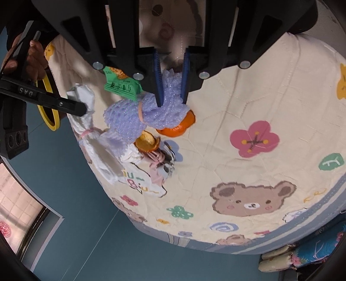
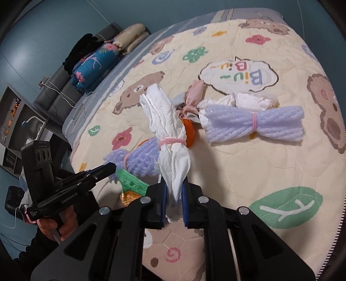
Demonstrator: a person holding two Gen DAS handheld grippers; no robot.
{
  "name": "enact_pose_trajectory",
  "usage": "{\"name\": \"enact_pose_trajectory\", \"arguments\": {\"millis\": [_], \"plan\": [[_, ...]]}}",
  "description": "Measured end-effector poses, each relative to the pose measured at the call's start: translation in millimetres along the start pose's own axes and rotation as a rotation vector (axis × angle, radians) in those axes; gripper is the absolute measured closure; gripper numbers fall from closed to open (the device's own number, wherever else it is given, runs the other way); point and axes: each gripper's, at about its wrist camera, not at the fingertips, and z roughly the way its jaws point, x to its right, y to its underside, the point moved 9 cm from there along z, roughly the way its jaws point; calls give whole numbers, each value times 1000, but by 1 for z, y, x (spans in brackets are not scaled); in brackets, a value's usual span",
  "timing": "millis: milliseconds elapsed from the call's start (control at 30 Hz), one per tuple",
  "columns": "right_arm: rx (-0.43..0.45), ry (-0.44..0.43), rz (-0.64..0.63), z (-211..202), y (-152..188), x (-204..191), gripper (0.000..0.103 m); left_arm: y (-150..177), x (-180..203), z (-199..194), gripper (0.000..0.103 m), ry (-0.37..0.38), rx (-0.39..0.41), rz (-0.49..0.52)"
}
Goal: Collect trash
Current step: 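Lift and carry the tissue bundle and foam sleeve with both tools over the bin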
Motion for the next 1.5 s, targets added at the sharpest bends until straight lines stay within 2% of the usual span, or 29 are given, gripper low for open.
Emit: {"name": "enact_pose_trajectory", "arguments": {"millis": [367,567,1100,1500], "plan": [[64,4,-13,-46,0,1,92,-14,-2,-39,88,-28,89,27],[97,7,-9,-68,3,6,92,-25,6,-60,88,-17,139,24],[227,59,-18,-145,3,18,92,-46,68,-102,88,23,251,107],[301,87,20,-189,3,36,92,-51,127,-107,88,67,260,183]]}}
